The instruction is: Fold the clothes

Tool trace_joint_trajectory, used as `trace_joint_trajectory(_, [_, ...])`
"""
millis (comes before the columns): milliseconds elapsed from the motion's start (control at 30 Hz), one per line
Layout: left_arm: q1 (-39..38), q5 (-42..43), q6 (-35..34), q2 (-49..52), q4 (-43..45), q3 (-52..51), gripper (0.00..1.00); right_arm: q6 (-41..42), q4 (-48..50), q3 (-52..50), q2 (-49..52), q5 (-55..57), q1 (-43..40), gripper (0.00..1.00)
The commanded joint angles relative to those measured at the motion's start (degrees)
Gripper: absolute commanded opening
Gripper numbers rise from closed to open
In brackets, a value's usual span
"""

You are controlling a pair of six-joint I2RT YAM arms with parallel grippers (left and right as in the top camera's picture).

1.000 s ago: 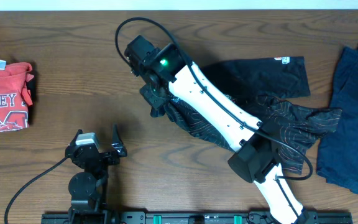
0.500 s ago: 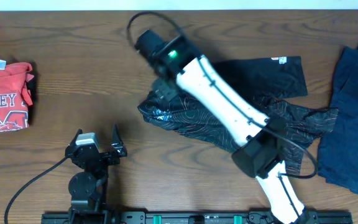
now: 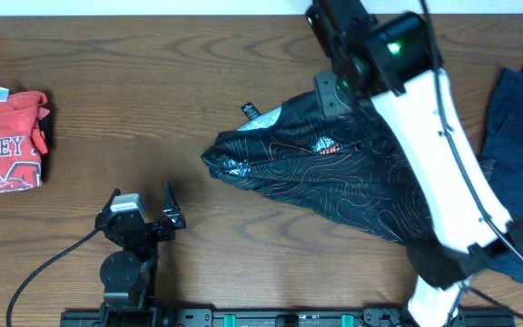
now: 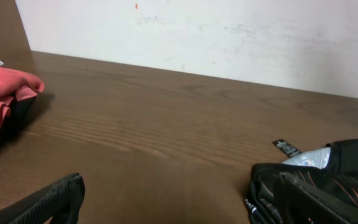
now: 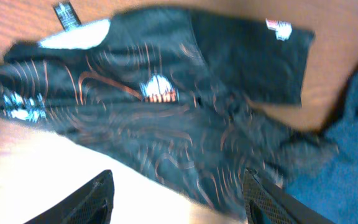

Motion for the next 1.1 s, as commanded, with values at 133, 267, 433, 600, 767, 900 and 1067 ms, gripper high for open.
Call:
trace_joint_trajectory(133, [-0.28,0.59,-0.13,-0.37,2.05,-1.73,0.98,8.83,4.02,-27.78,-12.00,0.55,0.55,0.64])
trace_joint_trajectory(267, [-0.31,3.19,-0.13,-0.37,1.99,-1.73,0.98,12.24,12.39,-48.26,-20.96,-3.13,1.57,0.68])
trace_joint_trajectory(433, [-0.28,4.07,-0.11,-0.37,-0.87,-1.73,0.98,16.17,18.60,-66.93,-27.36,-7.93,1.51,0.70])
trace_joint_trajectory(600, [-0.28,4.07,-0.11,-0.15,-0.92,-1.73,0.98,21.09,23.37,-76.08,-28.15,-8.15,0.48,0.76])
trace_joint_trajectory(767, [-0.28,4.07,-0.11,0.35,-0.90,-1.73,0.98,22.64,30.99,-83.38,-28.13,-11.08,-5.57,0.73])
trace_joint_trajectory(900, [-0.28,4.04,-0.11,1.03,-0.92,-1.73,0.98,21.22,33.77,-87.14,-28.13,-12.26,-13.40,0.75])
trace_joint_trajectory(1067, [-0.28,4.04,-0.11,1.62,-0.90,-1.73,0.98,21.24,34.64,-87.34,-28.15,-12.28,-22.97,0.83])
